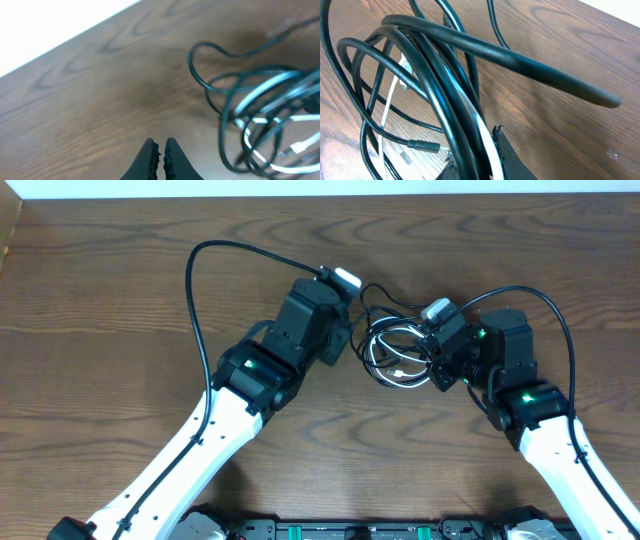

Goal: Untangle cables

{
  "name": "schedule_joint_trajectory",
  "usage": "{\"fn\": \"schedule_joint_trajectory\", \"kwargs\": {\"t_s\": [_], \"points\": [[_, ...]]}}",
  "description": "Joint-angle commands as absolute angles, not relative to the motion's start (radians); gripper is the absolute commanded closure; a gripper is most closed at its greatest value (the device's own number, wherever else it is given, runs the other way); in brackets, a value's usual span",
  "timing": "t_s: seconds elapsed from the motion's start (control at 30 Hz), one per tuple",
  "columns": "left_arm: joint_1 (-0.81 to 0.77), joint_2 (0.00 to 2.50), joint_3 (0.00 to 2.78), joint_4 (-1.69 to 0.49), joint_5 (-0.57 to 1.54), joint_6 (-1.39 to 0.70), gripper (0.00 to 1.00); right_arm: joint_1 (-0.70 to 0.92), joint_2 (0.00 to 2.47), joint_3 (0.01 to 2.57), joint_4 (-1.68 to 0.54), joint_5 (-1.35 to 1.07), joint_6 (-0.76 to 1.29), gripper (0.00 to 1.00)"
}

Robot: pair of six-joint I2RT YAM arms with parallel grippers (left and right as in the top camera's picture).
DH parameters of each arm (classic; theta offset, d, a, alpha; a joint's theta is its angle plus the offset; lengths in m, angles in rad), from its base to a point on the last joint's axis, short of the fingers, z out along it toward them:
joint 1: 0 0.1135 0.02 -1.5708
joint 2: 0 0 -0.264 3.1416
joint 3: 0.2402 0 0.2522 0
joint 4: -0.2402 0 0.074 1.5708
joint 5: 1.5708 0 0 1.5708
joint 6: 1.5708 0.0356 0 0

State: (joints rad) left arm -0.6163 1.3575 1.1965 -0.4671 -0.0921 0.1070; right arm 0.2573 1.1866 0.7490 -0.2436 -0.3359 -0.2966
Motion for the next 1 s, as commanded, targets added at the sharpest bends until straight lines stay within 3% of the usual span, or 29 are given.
{"fn": "schedule_joint_trajectory", "kwargs": {"t_s": [0.0, 0.03, 0.07, 0.1, 0.17, 0.27, 0.77, 0.97], "points": [[-0.612, 1.339, 1.212, -0.517, 0.036, 0.089, 0.92, 0.254, 1.185, 0.748, -0.239, -0.343, -0.304, 0.99], [-0.612, 1.339, 1.212, -0.531, 0.067, 0.089, 0.92, 0.254, 1.185, 0.748, -0.239, -0.343, -0.304, 0.99], [-0.612, 1.339, 1.212, -0.539, 0.094, 0.089, 0.78, 0.254, 1.185, 0.748, -0.239, -0.343, -0.304, 0.99], [-0.612, 1.339, 1.212, -0.546, 0.116, 0.089, 0.58, 0.254, 1.185, 0.748, -0.239, -0.343, -0.304, 0.99], [-0.612, 1.339, 1.212, -0.549, 0.167, 0.089, 0.32, 0.254, 1.185, 0.748, -0.239, -0.344, -0.304, 0.99], [-0.612, 1.339, 1.212, -0.549, 0.223, 0.089, 0.22, 0.254, 1.185, 0.748, -0.240, -0.344, -0.304, 0.99], [-0.612, 1.467, 1.212, -0.458, 0.093, 0.096, 0.16, 0.254, 1.185, 0.748, -0.240, -0.352, -0.304, 0.99], [-0.611, 1.509, 1.212, -0.452, 0.033, 0.096, 0.22, 0.254, 1.185, 0.748, -0.240, -0.369, -0.305, 0.99]]}}
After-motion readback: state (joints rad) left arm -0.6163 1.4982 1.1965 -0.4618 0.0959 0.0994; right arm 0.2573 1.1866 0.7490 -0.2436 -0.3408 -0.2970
